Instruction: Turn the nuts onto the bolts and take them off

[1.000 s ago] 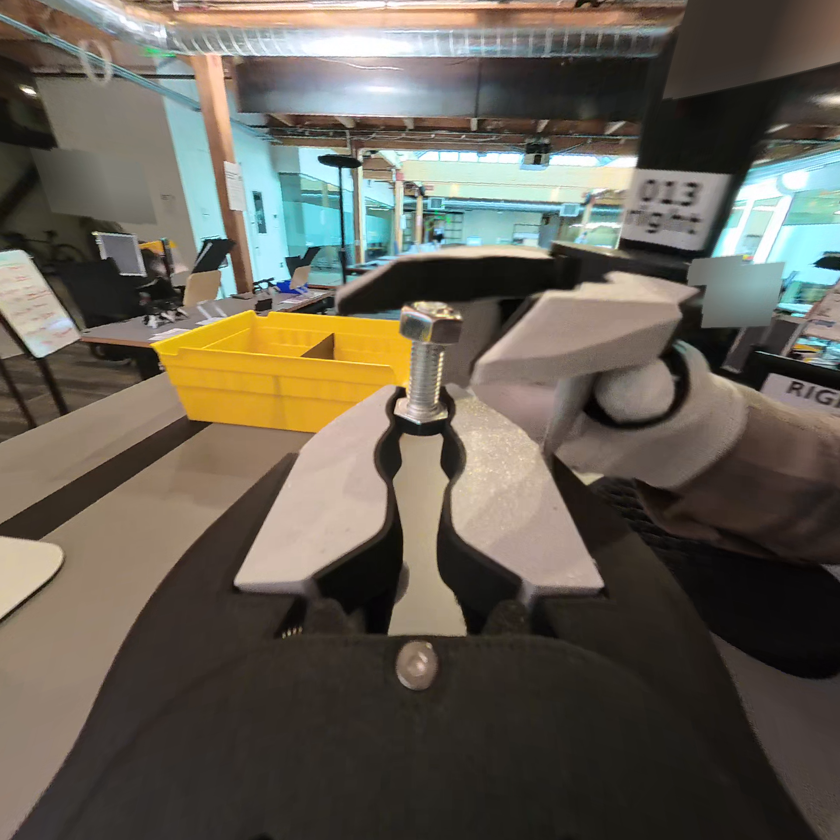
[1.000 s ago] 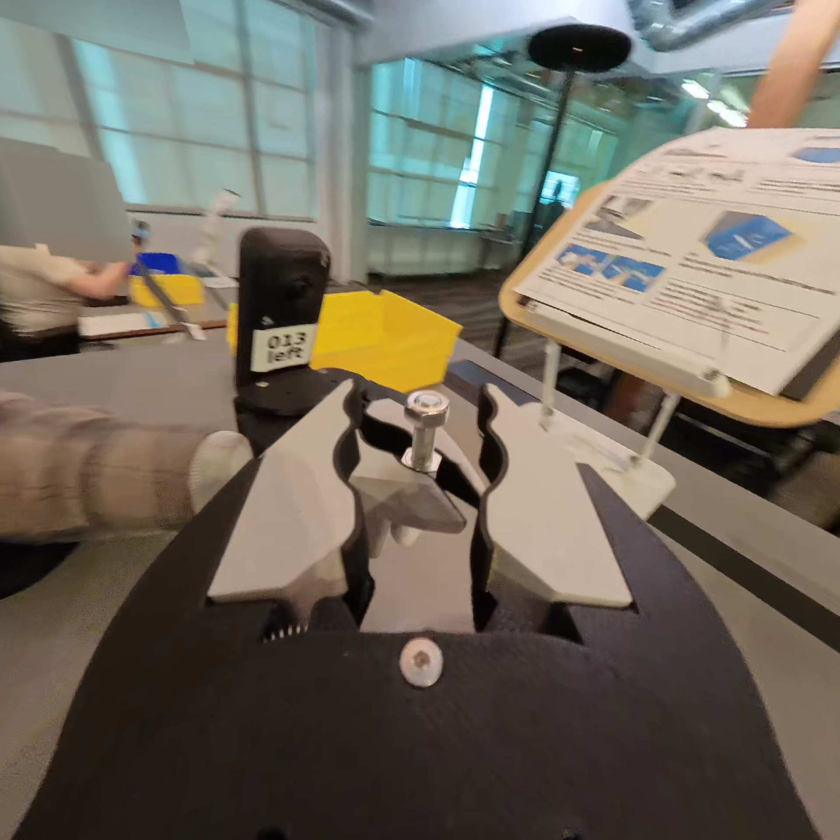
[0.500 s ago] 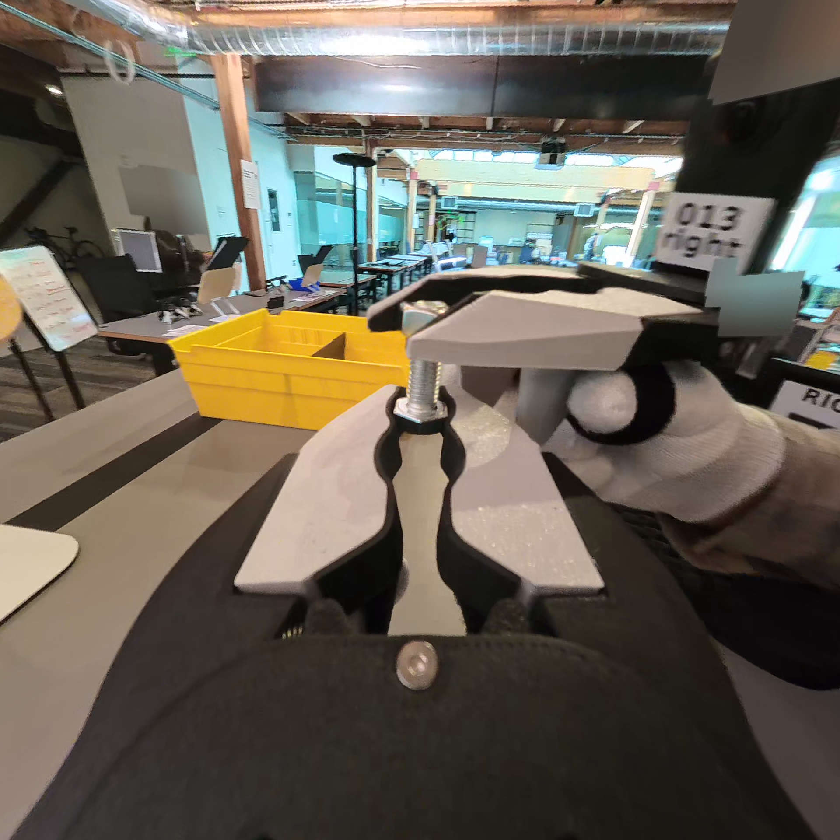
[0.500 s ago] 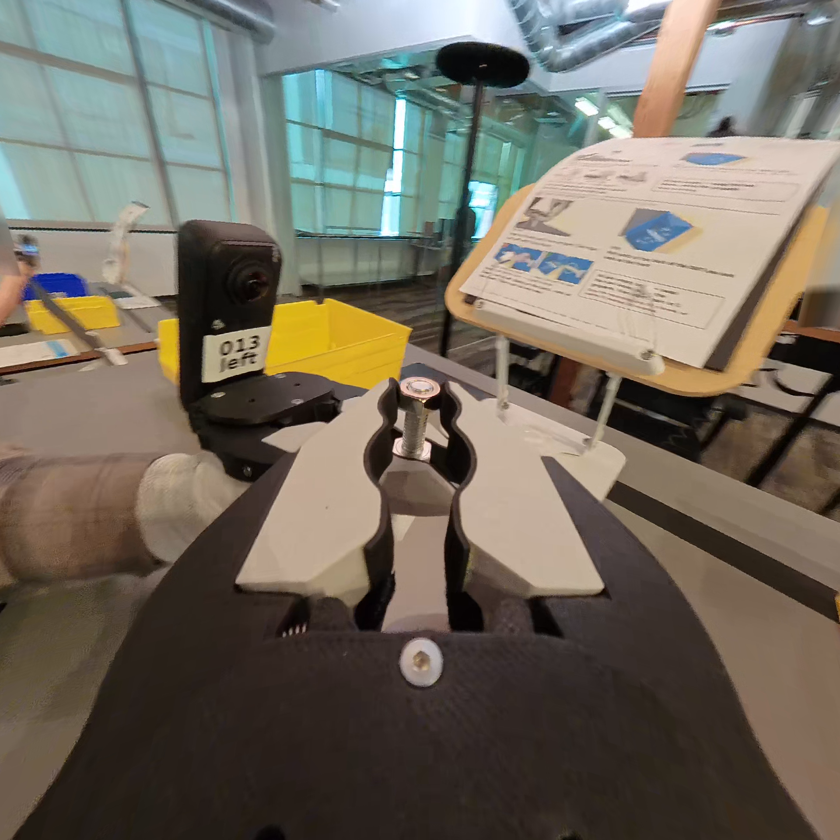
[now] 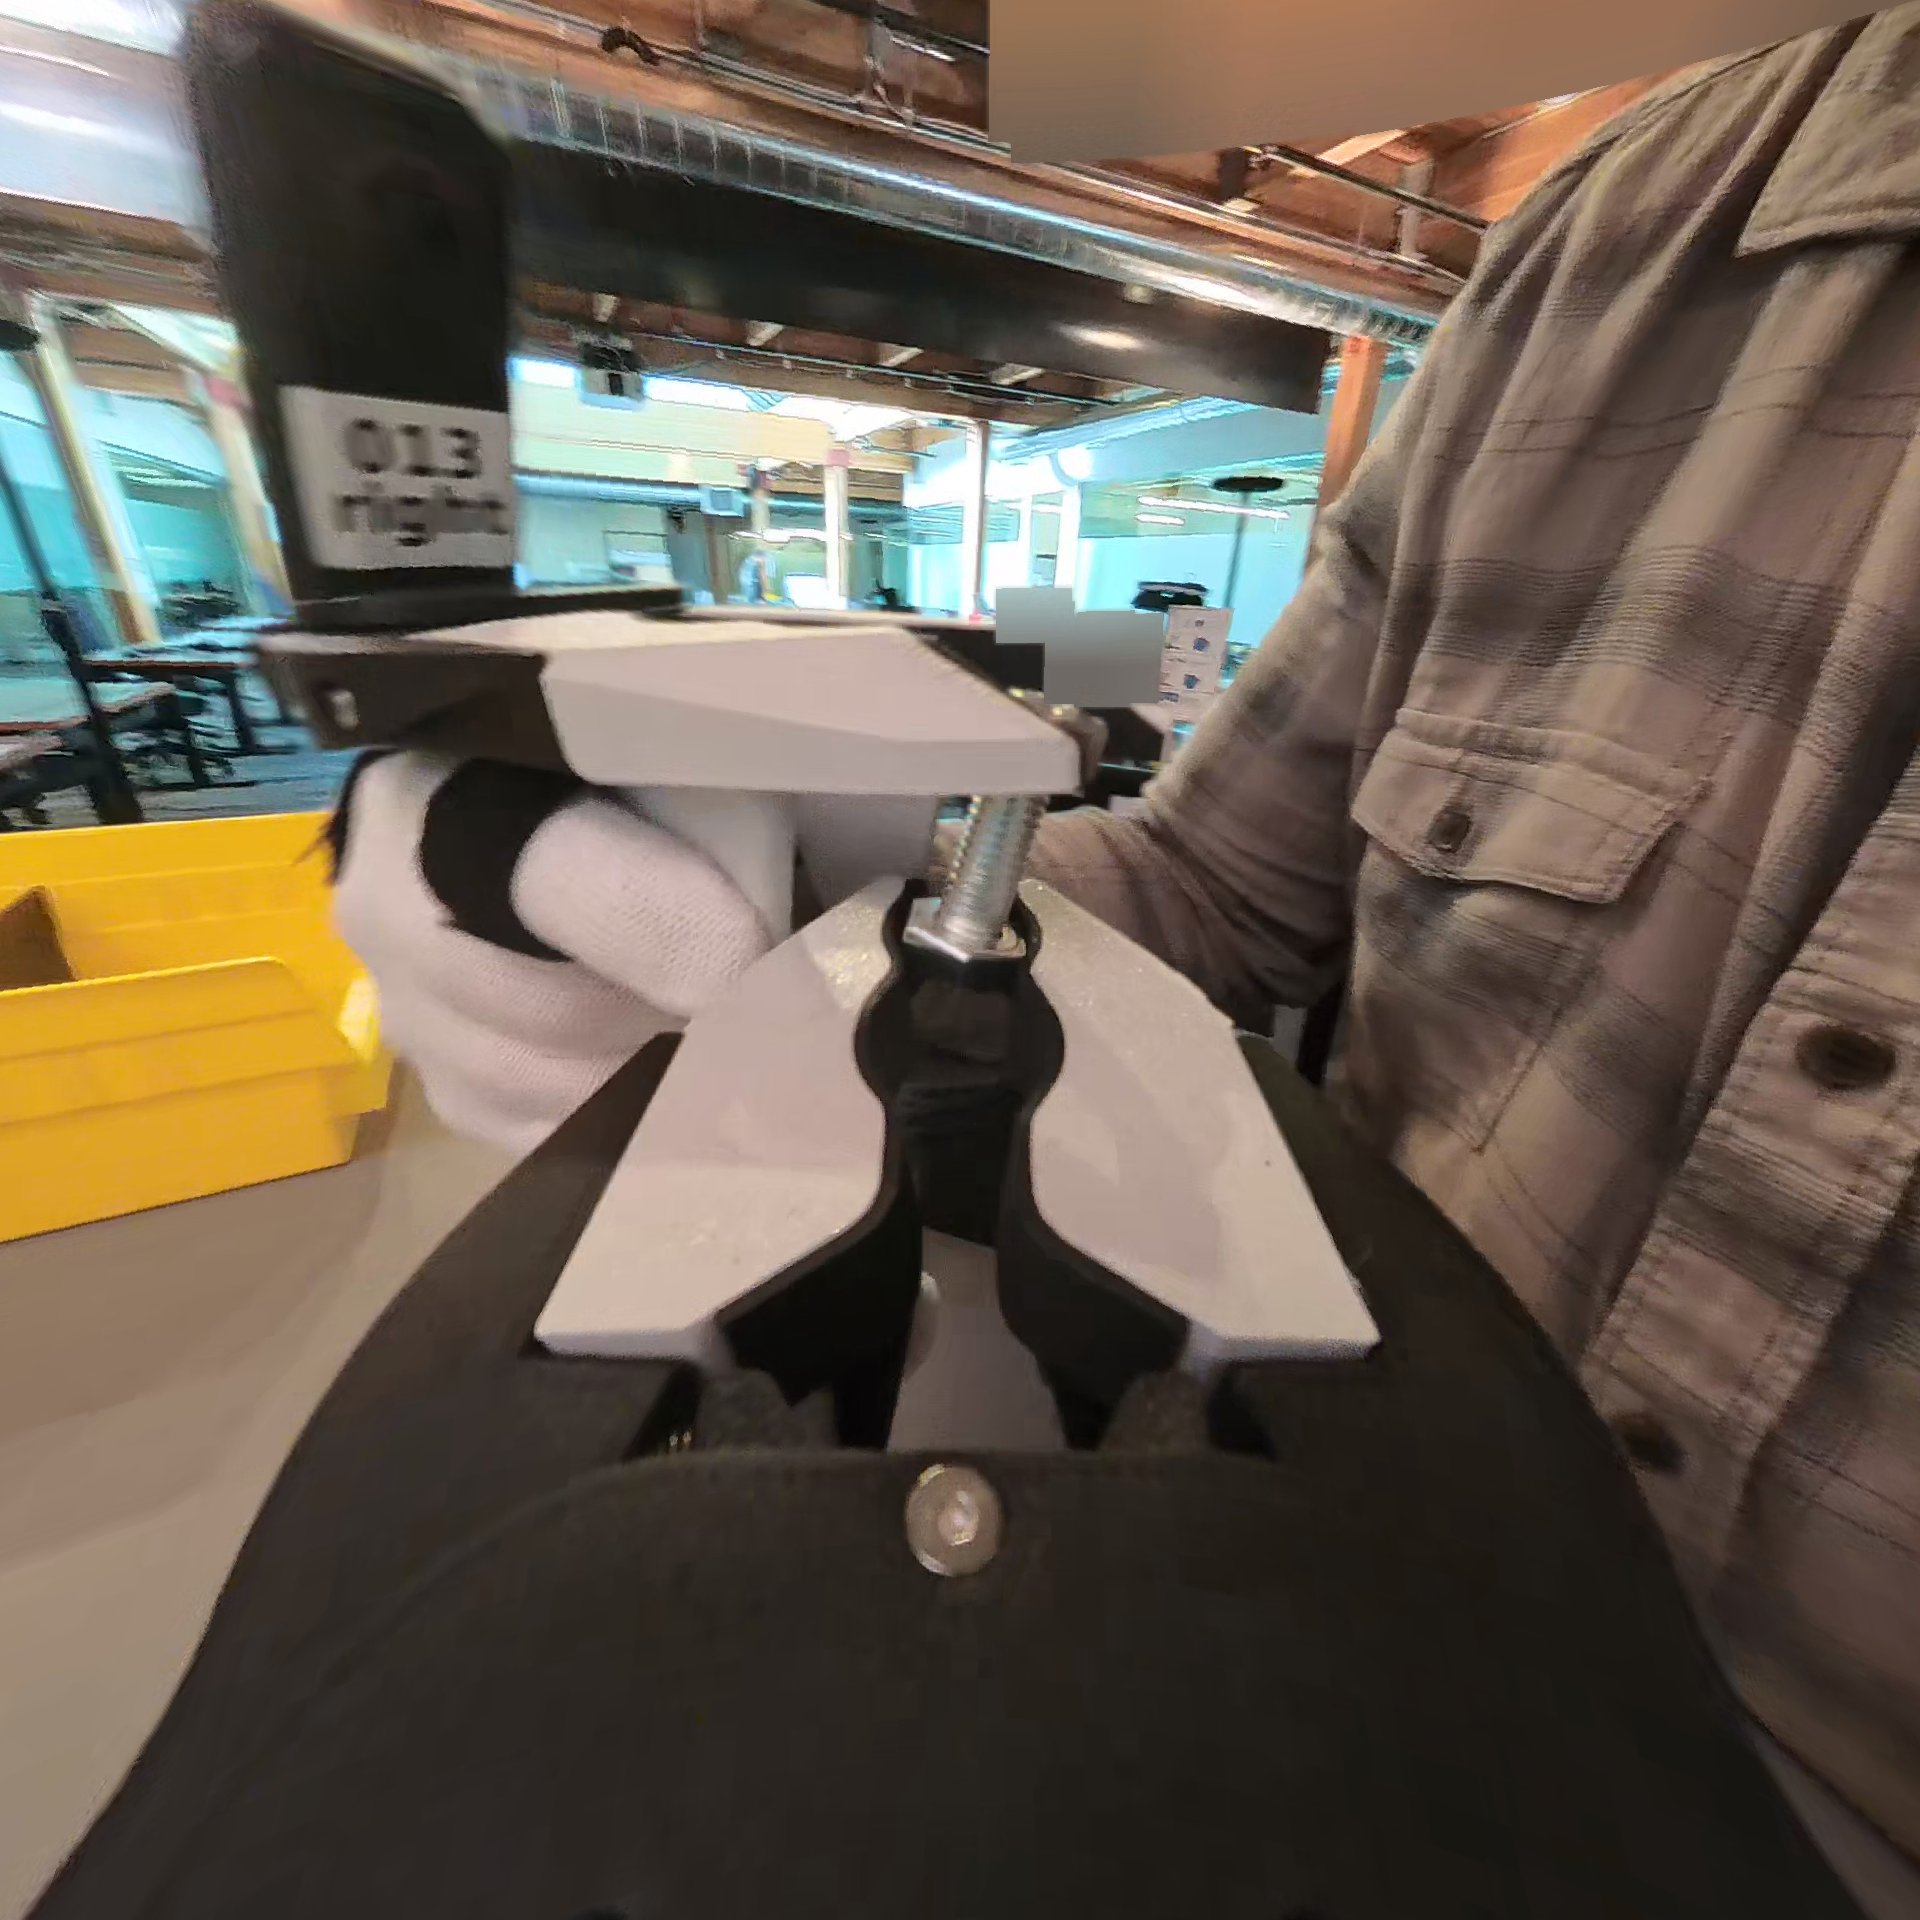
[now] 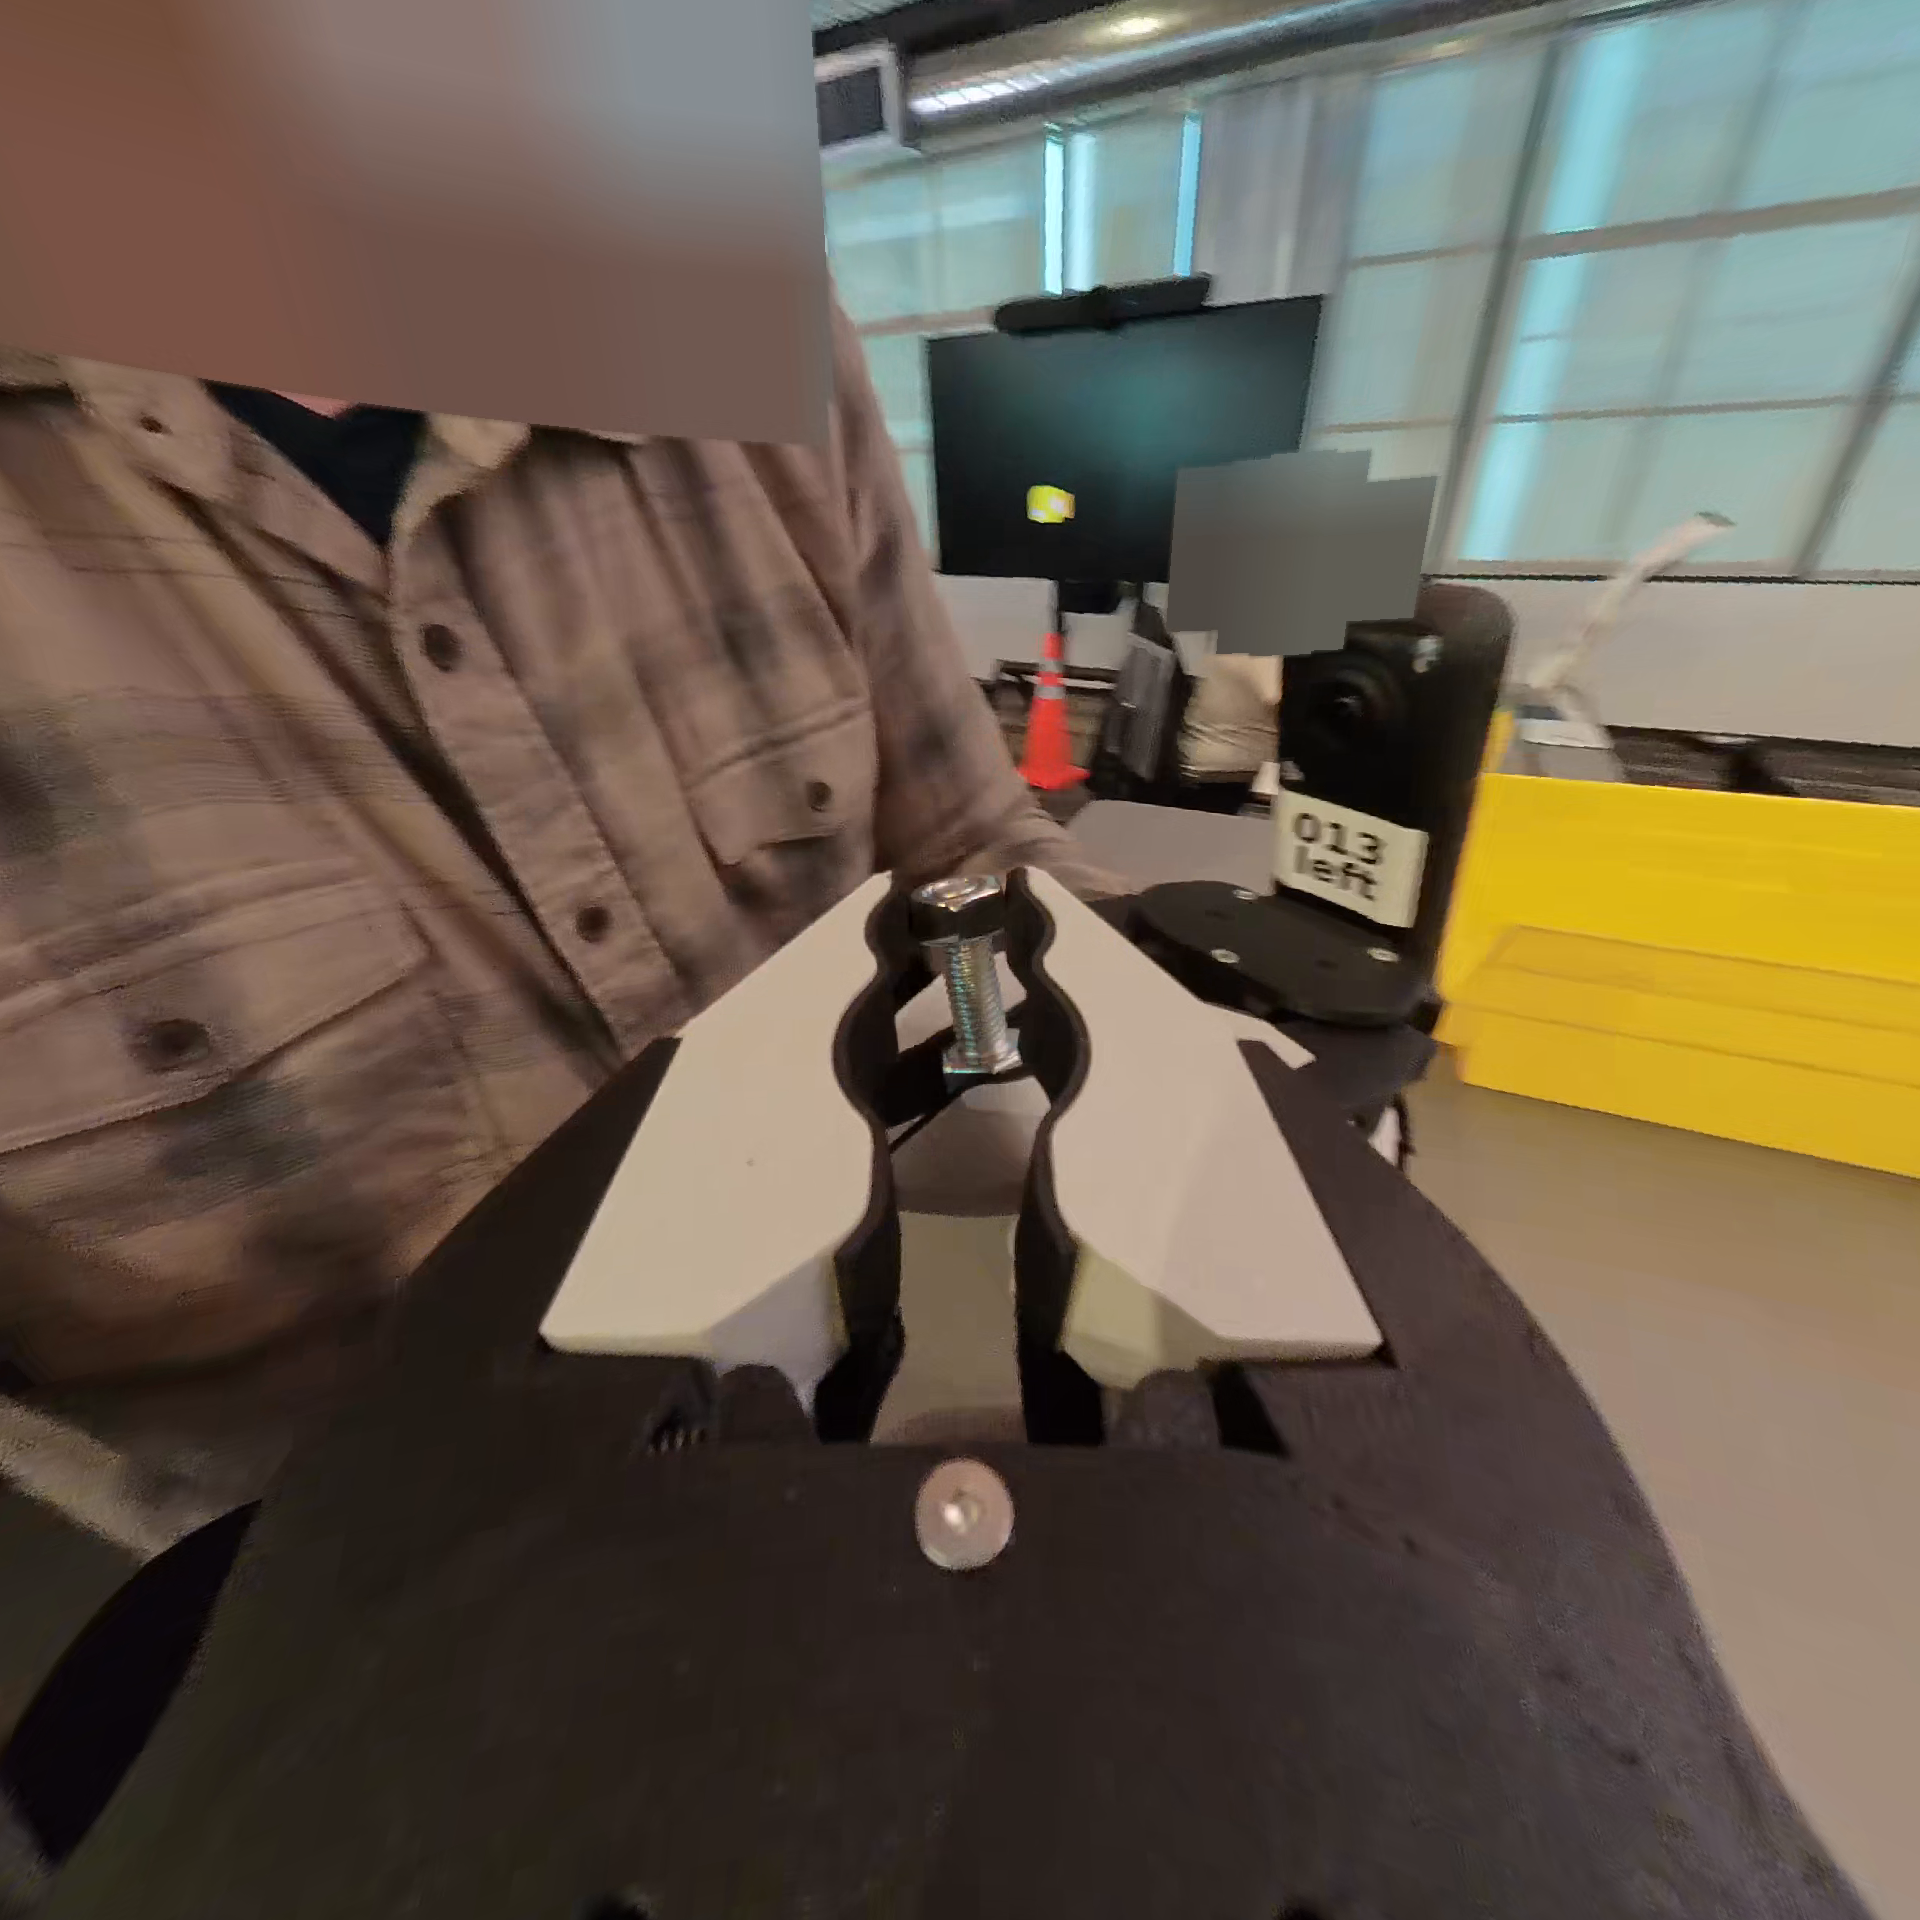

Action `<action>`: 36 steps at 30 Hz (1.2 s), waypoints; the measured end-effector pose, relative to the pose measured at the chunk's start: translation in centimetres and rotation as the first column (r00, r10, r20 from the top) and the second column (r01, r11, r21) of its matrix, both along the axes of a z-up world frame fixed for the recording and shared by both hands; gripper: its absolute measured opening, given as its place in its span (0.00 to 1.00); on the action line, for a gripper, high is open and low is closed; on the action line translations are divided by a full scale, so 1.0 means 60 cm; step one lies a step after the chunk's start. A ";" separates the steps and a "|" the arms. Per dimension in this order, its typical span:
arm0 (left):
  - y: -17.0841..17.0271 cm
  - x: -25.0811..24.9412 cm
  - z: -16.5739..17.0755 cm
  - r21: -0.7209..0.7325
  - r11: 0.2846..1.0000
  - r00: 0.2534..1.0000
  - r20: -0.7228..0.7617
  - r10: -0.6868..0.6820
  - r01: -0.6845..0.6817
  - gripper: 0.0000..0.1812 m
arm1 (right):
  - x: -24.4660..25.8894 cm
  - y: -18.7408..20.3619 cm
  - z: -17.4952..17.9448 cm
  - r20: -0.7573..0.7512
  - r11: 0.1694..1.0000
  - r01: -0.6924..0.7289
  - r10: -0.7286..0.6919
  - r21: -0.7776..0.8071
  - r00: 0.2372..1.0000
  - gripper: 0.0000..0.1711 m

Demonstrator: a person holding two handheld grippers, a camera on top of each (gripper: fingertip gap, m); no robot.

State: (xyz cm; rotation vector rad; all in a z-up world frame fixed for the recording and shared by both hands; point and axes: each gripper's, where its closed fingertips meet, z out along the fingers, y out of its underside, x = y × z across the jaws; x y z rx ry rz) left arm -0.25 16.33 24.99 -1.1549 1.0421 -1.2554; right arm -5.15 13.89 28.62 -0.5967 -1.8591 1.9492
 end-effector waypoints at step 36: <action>0.156 -0.081 -0.023 -0.035 0.799 0.799 -0.042 0.599 -0.601 0.08 | -0.070 0.168 -0.032 -0.112 0.101 0.993 -0.988 0.060 0.107 0.09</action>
